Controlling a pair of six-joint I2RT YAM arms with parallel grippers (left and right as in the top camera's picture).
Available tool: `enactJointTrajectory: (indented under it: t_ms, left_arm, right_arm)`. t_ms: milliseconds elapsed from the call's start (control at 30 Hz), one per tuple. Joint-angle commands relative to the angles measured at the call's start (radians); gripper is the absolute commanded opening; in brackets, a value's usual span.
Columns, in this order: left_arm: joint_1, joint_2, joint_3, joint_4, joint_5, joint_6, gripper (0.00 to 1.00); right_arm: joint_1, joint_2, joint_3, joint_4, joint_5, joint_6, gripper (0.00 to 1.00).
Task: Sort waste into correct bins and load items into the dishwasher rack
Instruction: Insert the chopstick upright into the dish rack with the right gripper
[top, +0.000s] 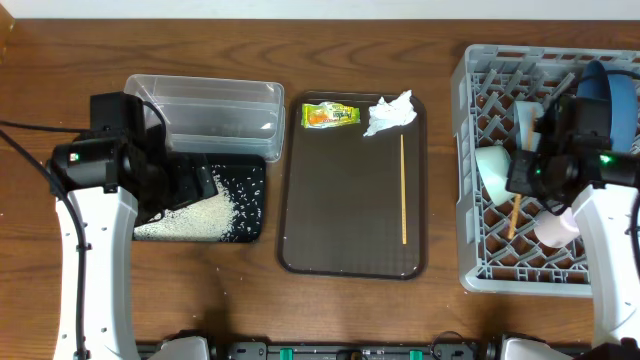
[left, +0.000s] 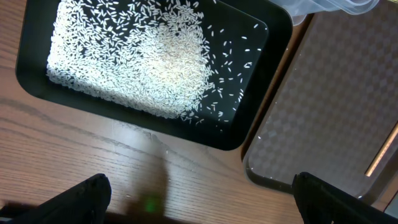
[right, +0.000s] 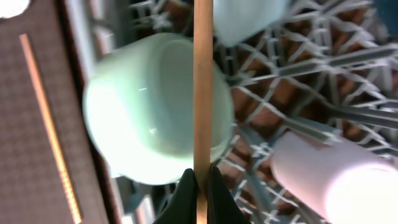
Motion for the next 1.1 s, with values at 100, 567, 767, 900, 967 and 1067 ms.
enactJointTrajectory:
  t_ms: [100, 567, 767, 900, 967, 1067]
  left_arm:
    - [0.003, -0.011, 0.012, -0.003, -0.013, -0.002, 0.96]
    - [0.003, -0.011, 0.012, -0.003, -0.013, -0.002, 0.96]
    - [0.003, -0.011, 0.012, -0.003, -0.013, -0.001, 0.96]
    - [0.003, -0.011, 0.012, -0.003, -0.013, -0.001, 0.96]
    - [0.003, -0.011, 0.012, -0.003, -0.013, -0.001, 0.96]
    - [0.003, -0.011, 0.012, -0.003, -0.013, -0.002, 0.96]
  right_arm:
    - [-0.017, -0.019, 0.022, 0.004, 0.074, -0.056, 0.01]
    - [0.011, -0.018, 0.022, 0.097, 0.085, -0.119, 0.01]
    - [0.048, -0.018, 0.022, 0.122, 0.117, -0.12, 0.01]
    - [0.045, -0.018, 0.021, 0.116, 0.29, -0.116, 0.01]
    - [0.044, -0.018, 0.021, 0.133, 0.341, -0.125, 0.01]
    - [0.041, -0.012, 0.021, 0.186, 0.348, -0.199, 0.01]
